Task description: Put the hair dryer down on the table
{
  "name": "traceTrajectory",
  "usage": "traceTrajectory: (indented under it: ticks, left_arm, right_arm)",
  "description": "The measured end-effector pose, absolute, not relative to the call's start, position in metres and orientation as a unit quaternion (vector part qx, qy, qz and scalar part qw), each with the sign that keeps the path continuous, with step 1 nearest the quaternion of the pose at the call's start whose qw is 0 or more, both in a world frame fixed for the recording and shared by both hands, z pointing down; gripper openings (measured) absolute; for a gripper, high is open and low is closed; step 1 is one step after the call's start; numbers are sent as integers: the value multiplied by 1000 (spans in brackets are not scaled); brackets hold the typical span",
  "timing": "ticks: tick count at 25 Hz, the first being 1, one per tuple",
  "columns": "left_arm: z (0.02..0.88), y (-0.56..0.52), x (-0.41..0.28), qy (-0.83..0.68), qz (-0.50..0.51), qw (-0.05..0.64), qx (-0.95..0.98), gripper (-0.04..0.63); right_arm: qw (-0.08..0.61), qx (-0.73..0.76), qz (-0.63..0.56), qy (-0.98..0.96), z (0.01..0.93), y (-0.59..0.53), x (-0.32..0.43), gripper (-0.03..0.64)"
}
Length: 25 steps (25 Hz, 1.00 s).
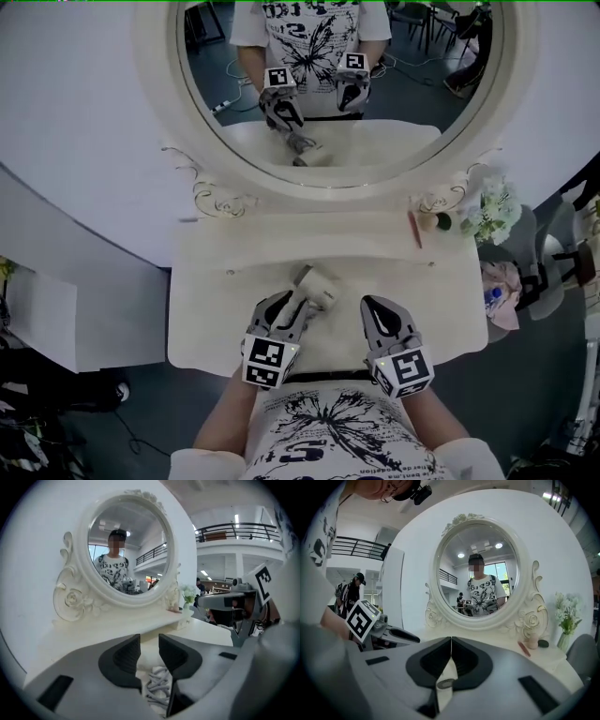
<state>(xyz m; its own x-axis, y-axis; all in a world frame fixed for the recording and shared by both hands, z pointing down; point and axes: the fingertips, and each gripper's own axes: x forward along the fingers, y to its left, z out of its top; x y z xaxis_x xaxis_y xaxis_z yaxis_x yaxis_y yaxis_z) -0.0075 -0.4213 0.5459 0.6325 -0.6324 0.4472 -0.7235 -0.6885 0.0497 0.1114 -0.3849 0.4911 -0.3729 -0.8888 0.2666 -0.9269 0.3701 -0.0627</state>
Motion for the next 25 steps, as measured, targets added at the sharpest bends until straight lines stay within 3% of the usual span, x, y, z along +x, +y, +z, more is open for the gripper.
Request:
traceTrajectory:
  ticks: [7,14,25]
  left_arm:
    - [470,-426,-25,-430,120,55,893,43]
    - [414,-413,-40,-434,66,26,898,29]
    - [405,-405,-37,-430,53,18,901,21]
  right_arm:
    - [64,552,70,-829,462,-380,107,18]
    - [44,554,43,-830,441,-378,109,18]
    - [48,543,28,-838,434,-376,104,18]
